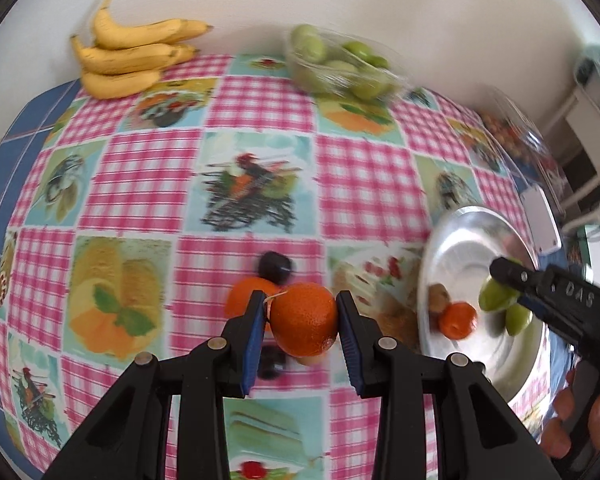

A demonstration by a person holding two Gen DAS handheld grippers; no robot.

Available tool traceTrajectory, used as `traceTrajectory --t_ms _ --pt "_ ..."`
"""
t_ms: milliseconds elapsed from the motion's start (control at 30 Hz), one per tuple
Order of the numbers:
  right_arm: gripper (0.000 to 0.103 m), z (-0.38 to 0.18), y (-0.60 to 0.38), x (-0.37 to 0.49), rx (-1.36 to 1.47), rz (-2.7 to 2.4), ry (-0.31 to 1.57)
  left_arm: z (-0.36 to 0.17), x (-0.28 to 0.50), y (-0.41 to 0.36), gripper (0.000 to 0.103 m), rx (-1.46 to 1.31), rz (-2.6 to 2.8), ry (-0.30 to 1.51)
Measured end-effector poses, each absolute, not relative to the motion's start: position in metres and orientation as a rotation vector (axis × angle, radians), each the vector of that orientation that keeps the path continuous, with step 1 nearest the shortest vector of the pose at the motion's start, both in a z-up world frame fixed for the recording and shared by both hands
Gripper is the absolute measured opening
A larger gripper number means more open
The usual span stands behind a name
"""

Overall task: Organize fruits
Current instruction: 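Carry the mango into the steel bowl and open the right gripper while the left carries the tangerine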

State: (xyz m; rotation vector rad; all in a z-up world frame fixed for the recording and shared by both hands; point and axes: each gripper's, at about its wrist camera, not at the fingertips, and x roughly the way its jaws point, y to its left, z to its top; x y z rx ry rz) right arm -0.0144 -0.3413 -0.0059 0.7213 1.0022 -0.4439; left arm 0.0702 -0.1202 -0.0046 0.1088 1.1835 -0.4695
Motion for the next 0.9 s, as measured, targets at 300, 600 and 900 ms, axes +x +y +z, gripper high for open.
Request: traceTrajectory --t_ms 300,600,900 --pt "0.044 -0.004 -0.377 -0.042 0.772 -0.504 0.97 -0.01 0.036 -0.17 0.037 0.218 -0.581 1.192" --pt "0.044 0.004 -0.384 -0.048 0.76 -0.505 0.952 -0.015 0.016 -0.2 0.037 0.259 -0.654 1.202" --pt "0.044 -0.01 -0.377 -0.042 0.733 -0.495 1.012 -0.018 0.006 -0.215 0.037 0.303 -0.677 1.178"
